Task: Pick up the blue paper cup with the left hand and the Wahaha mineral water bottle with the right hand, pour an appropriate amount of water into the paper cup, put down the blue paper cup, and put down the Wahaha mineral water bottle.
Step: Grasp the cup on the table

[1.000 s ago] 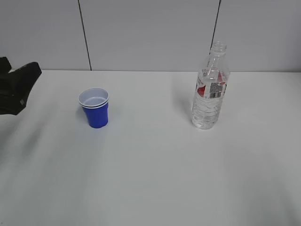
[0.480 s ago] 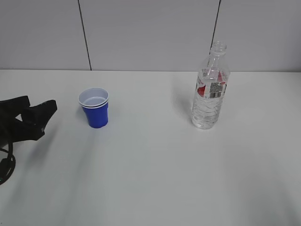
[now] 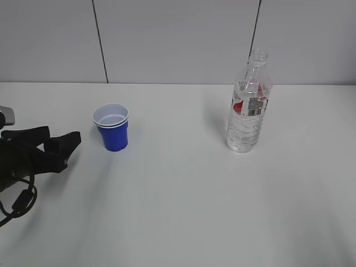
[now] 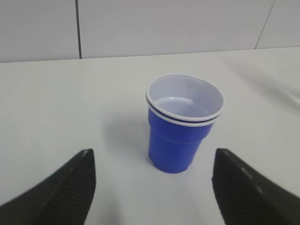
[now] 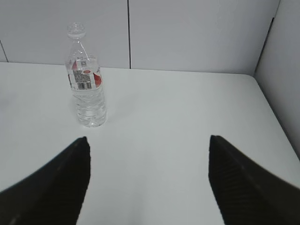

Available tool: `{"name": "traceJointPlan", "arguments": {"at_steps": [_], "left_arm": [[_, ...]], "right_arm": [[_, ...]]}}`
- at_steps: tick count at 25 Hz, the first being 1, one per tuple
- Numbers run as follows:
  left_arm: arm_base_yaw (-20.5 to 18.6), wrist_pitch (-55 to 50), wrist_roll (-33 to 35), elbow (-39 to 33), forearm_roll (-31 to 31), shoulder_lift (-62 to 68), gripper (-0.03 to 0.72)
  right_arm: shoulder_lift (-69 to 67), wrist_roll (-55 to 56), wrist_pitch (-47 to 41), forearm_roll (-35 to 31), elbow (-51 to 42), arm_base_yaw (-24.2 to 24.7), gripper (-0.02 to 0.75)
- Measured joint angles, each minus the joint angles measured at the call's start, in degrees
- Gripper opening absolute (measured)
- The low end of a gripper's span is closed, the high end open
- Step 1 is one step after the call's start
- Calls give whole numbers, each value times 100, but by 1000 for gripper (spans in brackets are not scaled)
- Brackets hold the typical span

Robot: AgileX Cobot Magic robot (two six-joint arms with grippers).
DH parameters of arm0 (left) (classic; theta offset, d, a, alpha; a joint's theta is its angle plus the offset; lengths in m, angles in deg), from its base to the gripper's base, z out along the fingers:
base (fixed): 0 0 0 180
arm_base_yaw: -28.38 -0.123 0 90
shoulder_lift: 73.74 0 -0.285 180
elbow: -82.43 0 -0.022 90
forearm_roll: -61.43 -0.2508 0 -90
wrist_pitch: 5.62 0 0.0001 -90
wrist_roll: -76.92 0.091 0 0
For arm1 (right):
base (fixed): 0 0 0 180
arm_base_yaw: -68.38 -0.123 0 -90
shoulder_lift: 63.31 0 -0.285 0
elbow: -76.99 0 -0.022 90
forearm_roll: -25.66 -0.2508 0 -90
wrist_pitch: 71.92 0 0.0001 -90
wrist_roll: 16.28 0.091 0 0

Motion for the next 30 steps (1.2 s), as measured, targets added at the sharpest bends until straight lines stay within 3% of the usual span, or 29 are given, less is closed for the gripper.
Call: {"name": "traceJointPlan", "arguments": {"at_steps": [7,15,30], "left_arm": [[0,0,-13,354,-286,402,598],[0,15,-707,768,-582,924,683],[0,43,-317,1541,-1002,1759,638]], "right_arm": [[0,0,0,0,0,0,587],[0,-8,0,0,0,0,587],[0,-8,0,0,0,0,587]]}}
